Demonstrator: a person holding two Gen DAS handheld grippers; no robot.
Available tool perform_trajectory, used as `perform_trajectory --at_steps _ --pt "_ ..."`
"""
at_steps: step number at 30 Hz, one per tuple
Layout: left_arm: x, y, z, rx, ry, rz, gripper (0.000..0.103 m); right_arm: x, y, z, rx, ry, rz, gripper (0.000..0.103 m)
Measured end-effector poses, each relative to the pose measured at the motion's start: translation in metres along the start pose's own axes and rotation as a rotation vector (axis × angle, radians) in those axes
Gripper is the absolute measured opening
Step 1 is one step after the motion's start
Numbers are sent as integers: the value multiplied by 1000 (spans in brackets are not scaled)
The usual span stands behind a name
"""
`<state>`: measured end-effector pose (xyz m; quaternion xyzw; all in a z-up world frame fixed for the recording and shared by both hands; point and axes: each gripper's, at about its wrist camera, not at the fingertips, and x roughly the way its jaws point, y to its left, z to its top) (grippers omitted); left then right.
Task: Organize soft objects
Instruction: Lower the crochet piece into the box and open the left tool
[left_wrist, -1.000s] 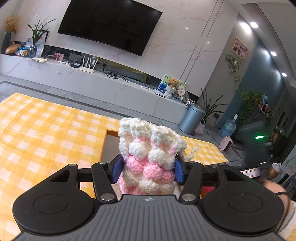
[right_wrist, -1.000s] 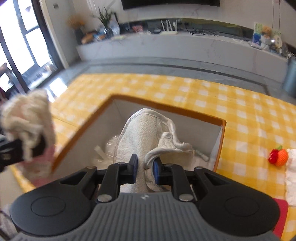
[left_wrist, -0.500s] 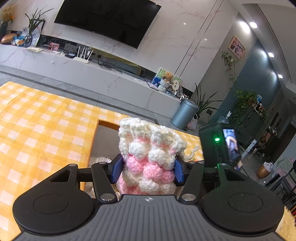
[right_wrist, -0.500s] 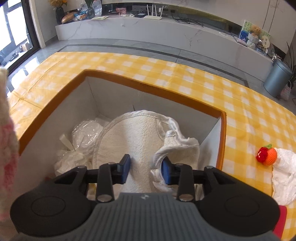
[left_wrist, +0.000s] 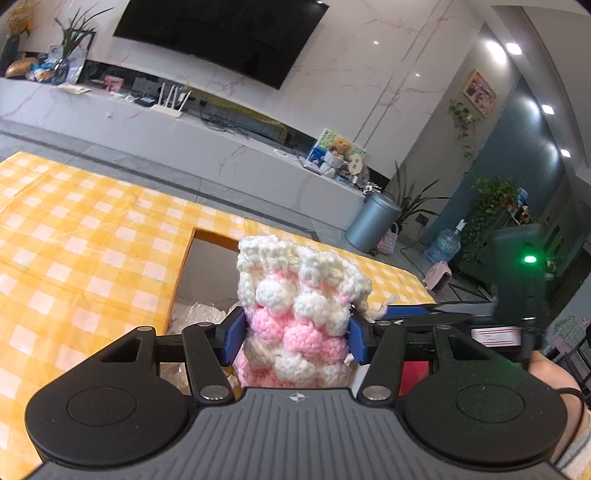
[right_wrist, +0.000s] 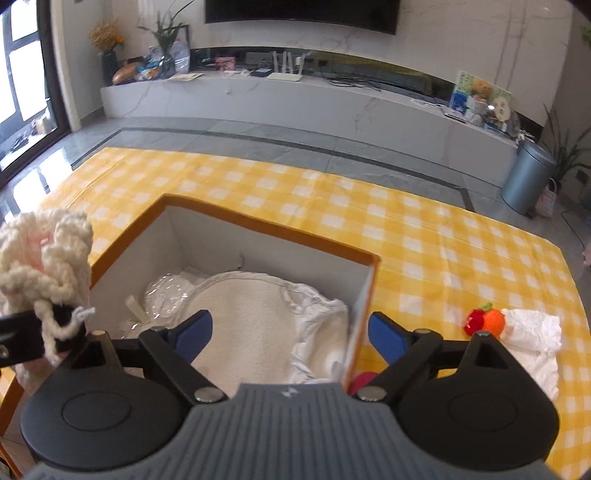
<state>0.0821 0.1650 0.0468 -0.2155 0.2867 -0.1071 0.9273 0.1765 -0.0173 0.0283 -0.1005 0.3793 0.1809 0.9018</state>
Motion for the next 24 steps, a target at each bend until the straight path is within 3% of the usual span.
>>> perform_trajectory --at_steps 2,6,11,17,21,22,24 --pt "5 0 -1 -17 15 17 63 -8 -8 -2 41 -15 32 90" --pt "18 -15 -8 89 68 93 63 -24 -15 -4 88 -71 52 91" --pt "38 -18 -18 64 138 48 63 -32 -12 0 100 -93 85 91" --pt "54 -27 -30 113 228 203 67 -30 -3 -3 79 -85 103 91" --pt "52 -28 -30 86 294 290 80 -29 -6 -5 79 -82 103 91" --pt "49 -28 -29 79 282 290 86 -29 -7 -5 84 -80 105 91" --pt "42 -27 -28 55 228 284 89 -30 -10 -6 93 -83 107 91"
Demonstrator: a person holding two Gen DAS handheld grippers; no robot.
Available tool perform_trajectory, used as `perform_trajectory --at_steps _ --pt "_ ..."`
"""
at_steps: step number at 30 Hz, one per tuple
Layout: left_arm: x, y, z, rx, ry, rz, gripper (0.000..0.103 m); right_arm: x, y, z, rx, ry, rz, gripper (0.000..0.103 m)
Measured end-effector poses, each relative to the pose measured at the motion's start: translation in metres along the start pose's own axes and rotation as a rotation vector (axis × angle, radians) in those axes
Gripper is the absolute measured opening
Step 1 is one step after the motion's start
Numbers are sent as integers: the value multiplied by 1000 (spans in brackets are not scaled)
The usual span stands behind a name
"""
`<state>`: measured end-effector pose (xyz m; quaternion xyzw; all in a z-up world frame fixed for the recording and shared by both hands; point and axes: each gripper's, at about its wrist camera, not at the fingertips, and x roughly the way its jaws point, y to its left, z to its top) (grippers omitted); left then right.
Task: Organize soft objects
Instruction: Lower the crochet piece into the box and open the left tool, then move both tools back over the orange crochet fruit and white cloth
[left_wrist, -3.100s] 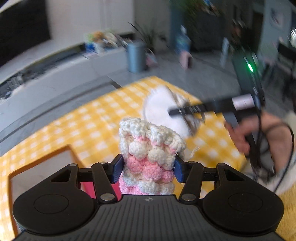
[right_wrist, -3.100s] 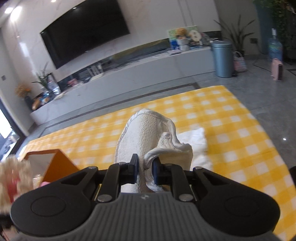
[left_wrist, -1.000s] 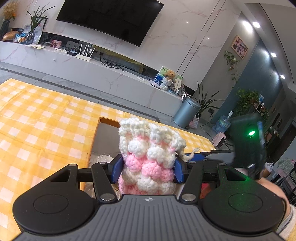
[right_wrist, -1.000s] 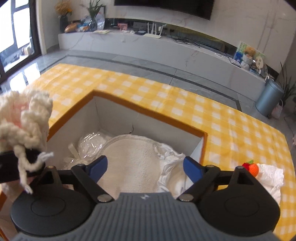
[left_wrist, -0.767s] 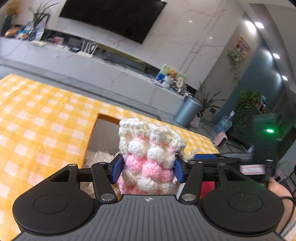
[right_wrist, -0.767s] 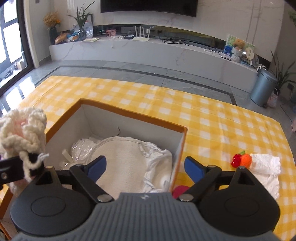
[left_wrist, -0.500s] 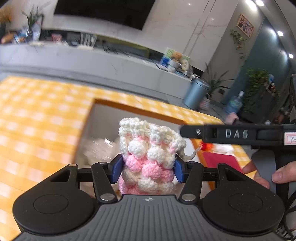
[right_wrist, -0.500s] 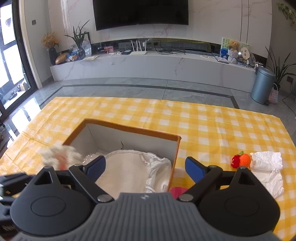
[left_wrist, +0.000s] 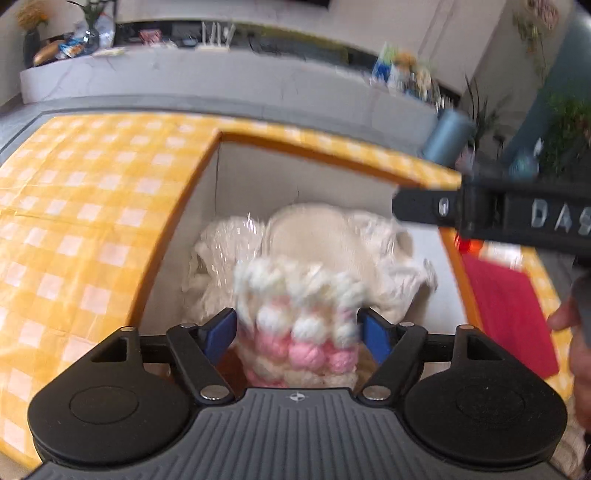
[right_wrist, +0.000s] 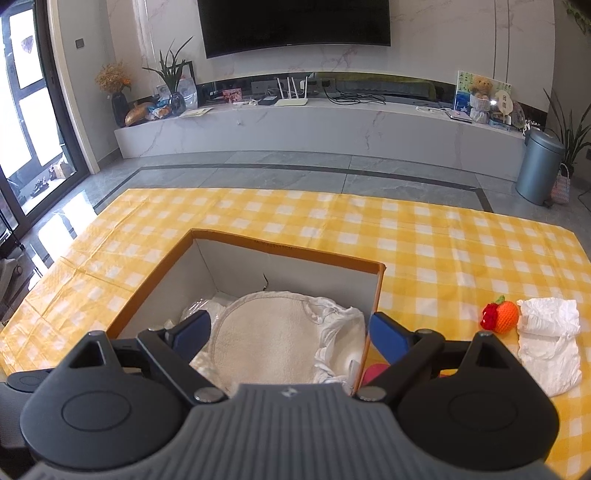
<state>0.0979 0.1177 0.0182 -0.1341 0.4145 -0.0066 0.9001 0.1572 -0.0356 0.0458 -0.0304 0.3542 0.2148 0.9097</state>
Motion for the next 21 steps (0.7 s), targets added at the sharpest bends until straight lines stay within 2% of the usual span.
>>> perform_trajectory --at_steps 3,6,16,21 --pt "-9 1 1 -42 -66 -1 94 -2 -3 -2 10 -5 -2 92" --pt "-17 -5 2 -16 -119 29 96 -2 -5 -4 22 -1 -6 92" --pt "-30 -15 10 6 -165 96 96 -8 -6 -6 35 -13 0 93" --pt "-34 -16 13 4 -162 137 96 -14 -8 -6 33 -27 -5 93"
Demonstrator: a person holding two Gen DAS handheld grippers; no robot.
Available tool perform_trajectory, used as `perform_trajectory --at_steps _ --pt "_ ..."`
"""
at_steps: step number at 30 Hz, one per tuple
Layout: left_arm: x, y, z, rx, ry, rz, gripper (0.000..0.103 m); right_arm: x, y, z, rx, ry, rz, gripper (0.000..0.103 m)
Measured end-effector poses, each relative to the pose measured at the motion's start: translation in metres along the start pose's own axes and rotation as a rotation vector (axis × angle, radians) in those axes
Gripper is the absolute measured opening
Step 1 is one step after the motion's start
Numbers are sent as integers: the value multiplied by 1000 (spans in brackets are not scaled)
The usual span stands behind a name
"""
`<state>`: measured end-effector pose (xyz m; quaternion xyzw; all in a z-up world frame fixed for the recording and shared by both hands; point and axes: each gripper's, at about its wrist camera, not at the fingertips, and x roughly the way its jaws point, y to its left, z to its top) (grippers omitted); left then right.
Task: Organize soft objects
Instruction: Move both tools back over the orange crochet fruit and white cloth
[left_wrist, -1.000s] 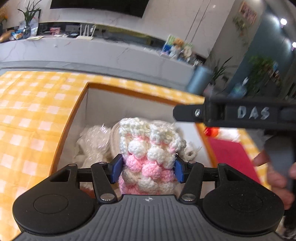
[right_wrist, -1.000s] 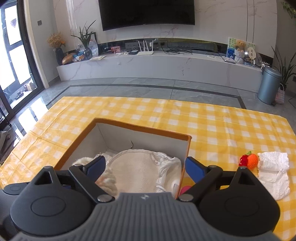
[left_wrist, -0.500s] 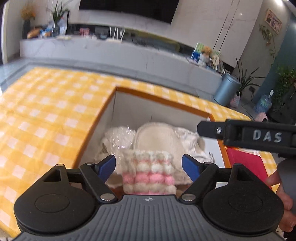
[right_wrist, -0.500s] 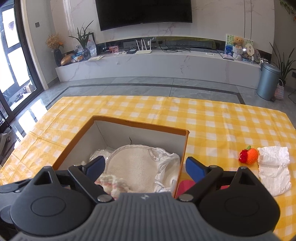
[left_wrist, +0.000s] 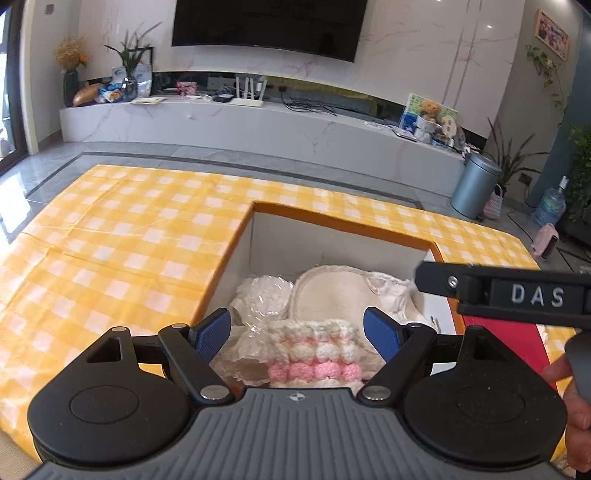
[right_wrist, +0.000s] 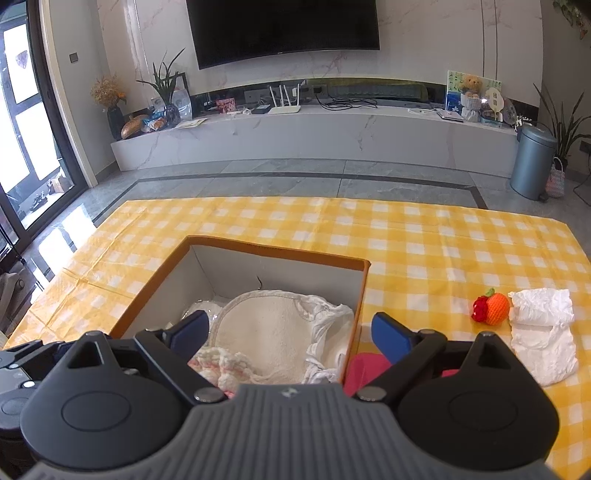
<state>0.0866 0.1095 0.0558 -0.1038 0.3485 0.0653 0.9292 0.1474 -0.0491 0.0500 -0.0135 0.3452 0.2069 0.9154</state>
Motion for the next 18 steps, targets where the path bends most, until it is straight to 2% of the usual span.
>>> perform_trajectory --at_steps 8,16,18 --pt "-20 -17 2 83 -47 -26 96 -25 -17 -3 11 -36 -14 95" --pt "-51 -43 11 98 -142 -44 96 -56 -52 -1 88 -94 58 97" --pt "-53 -54 11 118 -152 -38 96 -63 -61 0 90 -103 47 97"
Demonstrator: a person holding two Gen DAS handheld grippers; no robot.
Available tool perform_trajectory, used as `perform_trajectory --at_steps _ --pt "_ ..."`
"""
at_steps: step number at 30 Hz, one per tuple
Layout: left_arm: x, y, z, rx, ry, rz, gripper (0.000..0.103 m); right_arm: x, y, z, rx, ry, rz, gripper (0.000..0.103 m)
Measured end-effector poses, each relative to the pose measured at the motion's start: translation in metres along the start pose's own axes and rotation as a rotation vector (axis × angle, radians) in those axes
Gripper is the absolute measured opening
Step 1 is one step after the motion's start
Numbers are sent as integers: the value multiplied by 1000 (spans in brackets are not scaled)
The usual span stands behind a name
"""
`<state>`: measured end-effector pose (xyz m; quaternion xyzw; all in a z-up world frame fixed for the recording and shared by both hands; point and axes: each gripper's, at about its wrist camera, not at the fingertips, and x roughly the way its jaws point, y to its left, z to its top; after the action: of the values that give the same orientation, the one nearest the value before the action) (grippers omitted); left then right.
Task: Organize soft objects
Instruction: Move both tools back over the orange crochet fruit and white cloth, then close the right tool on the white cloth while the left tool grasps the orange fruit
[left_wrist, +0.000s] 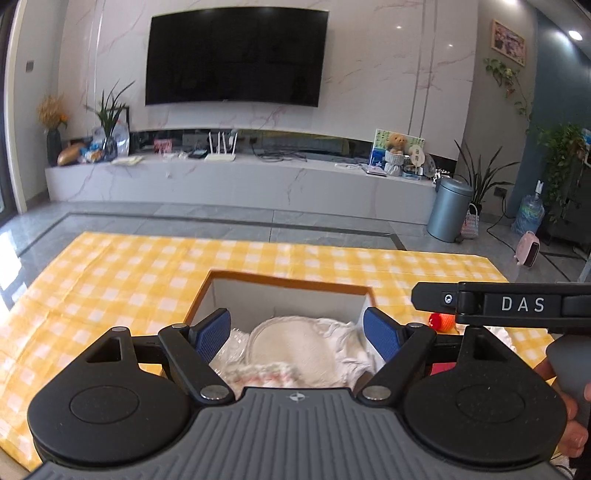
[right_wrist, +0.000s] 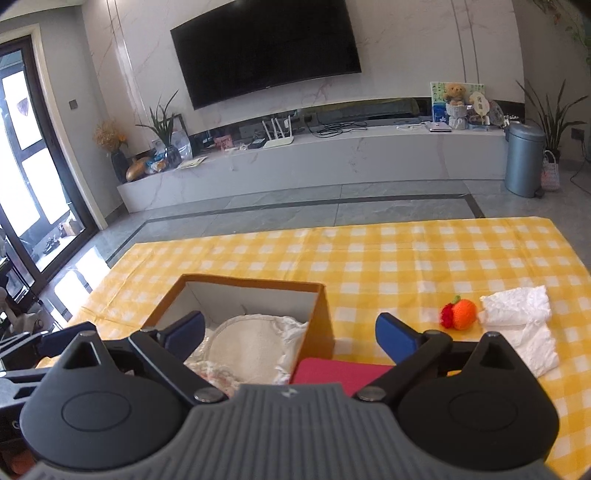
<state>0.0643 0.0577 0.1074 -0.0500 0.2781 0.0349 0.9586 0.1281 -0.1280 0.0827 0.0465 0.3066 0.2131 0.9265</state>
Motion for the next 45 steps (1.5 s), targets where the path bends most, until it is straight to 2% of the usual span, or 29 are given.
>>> perform_trajectory --at_steps 4,7,11,14,18,20,22,24,26,30,31,35,38,41,45 --pt "1 -22 2 40 1 -2 96 -14 -19 4 -12 -30 -10 97" --pt "2 -44 1 118 8 -29 96 -20 -39 8 -4 -50 -21 97" --pt "10 -75 1 180 22 -71 96 -26 -72 15 13 -77 -73 97" --pt "23 -102 2 236 47 -101 96 -25 -104 22 36 -83 -154 98" --pt "59 -135 5 311 109 -175 96 -10 -151 22 51 -57 -273 99" --pt "85 -154 8 372 151 -211 96 4 -180 14 105 -30 -307 99" --pt "121 -171 11 445 216 -192 96 19 -211 0 175 -7 -326 99" --pt "156 -187 11 493 279 -142 96 38 -237 -15 220 29 -334 99" --pt "190 -194 13 472 342 -114 96 63 -257 -28 247 83 -342 99" --pt "247 -210 14 401 469 -166 96 112 -276 -44 200 235 -371 99" --pt "260 -216 14 387 494 -165 96 119 -276 -46 193 248 -364 99" --pt "302 -235 6 371 568 -123 96 129 -269 -50 190 238 -289 99" --pt "318 -246 -2 393 575 -84 95 135 -261 -48 139 214 -289 99" --pt "325 -252 -4 385 584 -125 97 139 -260 -48 118 212 -298 99" --pt "332 -264 -6 391 596 -128 97 144 -268 -49 170 215 -289 99"
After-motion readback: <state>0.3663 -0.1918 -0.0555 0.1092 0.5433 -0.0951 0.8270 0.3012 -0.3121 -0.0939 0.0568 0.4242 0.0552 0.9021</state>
